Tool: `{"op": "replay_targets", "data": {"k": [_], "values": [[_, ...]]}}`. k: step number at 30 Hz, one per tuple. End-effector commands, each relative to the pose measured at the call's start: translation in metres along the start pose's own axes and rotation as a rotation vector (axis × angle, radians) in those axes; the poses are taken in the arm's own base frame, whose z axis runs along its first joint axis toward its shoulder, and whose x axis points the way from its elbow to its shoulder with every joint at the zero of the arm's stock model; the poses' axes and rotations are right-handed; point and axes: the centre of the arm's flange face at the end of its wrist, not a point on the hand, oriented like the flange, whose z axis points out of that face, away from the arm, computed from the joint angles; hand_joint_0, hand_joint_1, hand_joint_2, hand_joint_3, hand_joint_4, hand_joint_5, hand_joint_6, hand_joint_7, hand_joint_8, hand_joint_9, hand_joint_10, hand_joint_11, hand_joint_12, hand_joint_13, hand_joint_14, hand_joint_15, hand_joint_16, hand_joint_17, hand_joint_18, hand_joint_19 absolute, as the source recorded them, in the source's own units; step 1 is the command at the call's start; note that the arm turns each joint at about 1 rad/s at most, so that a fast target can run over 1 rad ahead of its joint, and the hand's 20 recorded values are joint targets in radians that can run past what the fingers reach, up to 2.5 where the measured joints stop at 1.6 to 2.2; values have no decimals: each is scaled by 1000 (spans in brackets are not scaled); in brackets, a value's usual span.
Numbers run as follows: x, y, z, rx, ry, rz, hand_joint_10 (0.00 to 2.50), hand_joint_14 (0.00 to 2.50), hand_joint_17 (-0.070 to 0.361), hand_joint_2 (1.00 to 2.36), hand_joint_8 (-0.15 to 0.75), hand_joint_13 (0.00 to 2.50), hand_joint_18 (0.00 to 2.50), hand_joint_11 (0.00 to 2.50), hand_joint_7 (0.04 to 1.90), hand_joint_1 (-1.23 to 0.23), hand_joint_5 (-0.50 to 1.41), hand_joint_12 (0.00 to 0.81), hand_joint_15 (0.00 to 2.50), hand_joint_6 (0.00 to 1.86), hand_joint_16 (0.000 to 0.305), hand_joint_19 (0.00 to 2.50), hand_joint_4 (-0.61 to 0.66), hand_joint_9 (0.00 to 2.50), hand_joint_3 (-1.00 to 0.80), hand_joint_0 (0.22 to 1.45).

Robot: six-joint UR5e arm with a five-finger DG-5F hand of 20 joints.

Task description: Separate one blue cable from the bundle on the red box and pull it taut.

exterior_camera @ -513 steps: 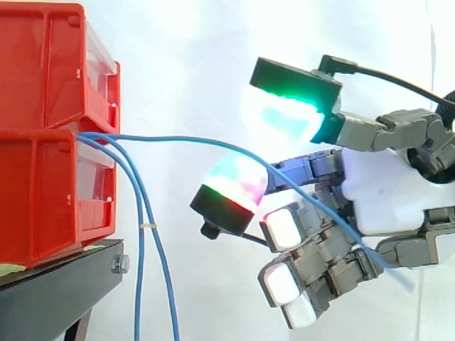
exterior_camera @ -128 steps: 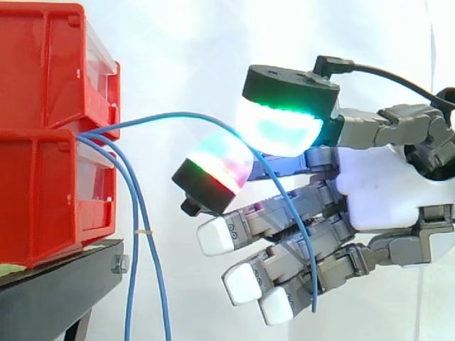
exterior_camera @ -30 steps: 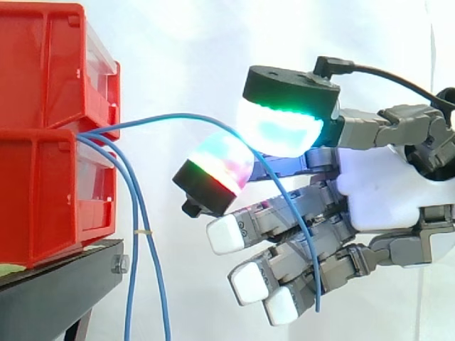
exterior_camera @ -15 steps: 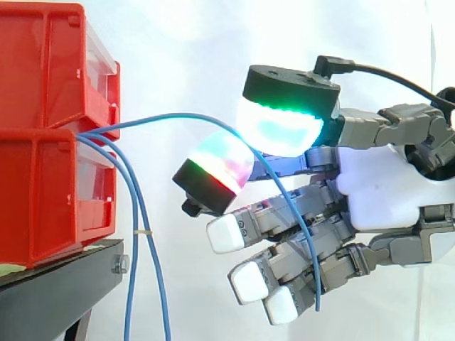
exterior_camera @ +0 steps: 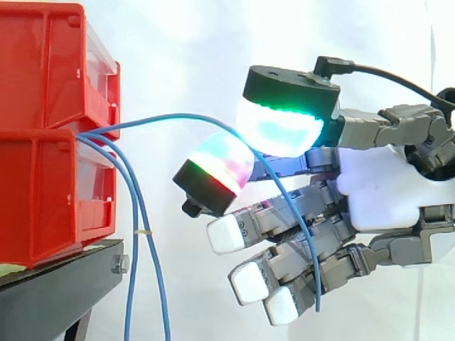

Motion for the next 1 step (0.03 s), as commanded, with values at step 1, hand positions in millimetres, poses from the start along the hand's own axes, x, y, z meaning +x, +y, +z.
{"op": "replay_targets", "data": {"k": [1], "values": [[0,0,0,-1,0,0,0,14,127,1004,179,880,670,0,1052,-735,23,390,382,767,56,533,35,975,-221,603]]}}
